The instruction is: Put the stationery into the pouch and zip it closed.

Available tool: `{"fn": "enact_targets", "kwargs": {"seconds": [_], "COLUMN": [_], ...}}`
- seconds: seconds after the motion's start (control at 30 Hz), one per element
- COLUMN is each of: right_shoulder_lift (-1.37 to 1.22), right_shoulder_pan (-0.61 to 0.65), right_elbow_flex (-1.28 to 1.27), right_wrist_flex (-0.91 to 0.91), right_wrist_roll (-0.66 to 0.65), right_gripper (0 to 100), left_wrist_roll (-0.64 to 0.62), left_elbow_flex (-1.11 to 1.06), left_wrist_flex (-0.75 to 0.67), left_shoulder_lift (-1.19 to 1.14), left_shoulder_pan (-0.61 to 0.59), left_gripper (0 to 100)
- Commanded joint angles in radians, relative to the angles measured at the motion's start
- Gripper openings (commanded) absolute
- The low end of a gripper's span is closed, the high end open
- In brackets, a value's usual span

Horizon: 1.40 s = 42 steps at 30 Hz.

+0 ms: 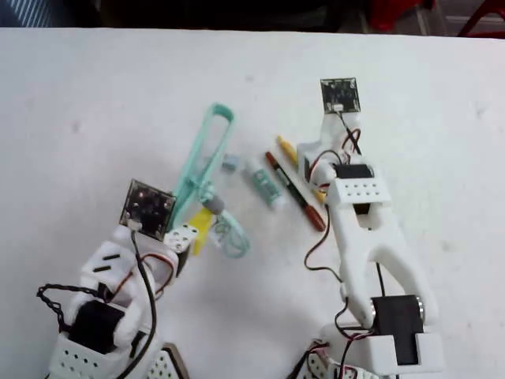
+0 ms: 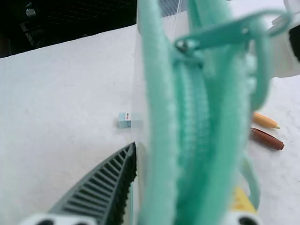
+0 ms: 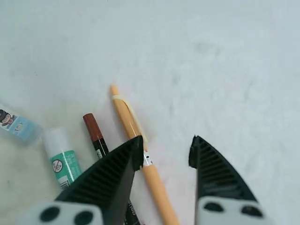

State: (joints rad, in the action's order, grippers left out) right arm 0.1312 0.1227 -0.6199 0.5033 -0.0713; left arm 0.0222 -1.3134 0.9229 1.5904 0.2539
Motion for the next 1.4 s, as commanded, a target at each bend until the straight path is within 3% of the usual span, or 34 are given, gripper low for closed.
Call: {"fn": "enact_targets", "kwargs": {"seconds": [0.0,0.2,0.47,0.63,0.87,1.17,1.37], "right_shoulder_lift": [0.007,0.008,0.012,0.005,-0.044,-0.392,-0.49], "right_shoulder_pan": [-0.008,-0.008,-0.007,-0.001,0.031,0.048,0.059], "right_elbow_flex": [0.046,0.046,0.046,0.044,0.058,0.483,0.591], "right_wrist_flex": [-0.018,-0.018,-0.03,-0.028,-0.018,0.341,0.406], "right_wrist_roll": [0.003,0.002,0.002,0.0,-0.152,-0.146,-0.149], "right_gripper": [15.5,15.5,15.5,15.5,15.5,15.5,15.5], "left_wrist_roll": [0.003,0.002,0.002,0.002,0.002,0.002,0.002], "left_elbow_flex": [0.011,0.025,-0.044,-0.044,-0.044,-0.051,-0.051], "left_wrist_flex": [-0.025,-0.017,-0.006,0.014,0.018,0.018,0.018], "left_shoulder_lift": [0.007,0.03,0.24,0.239,0.239,0.239,0.239], "left_shoulder_pan": [-0.021,-0.088,-0.096,-0.085,-0.085,-0.084,-0.085], "left_gripper": [19,19,19,19,19,19,19]}}
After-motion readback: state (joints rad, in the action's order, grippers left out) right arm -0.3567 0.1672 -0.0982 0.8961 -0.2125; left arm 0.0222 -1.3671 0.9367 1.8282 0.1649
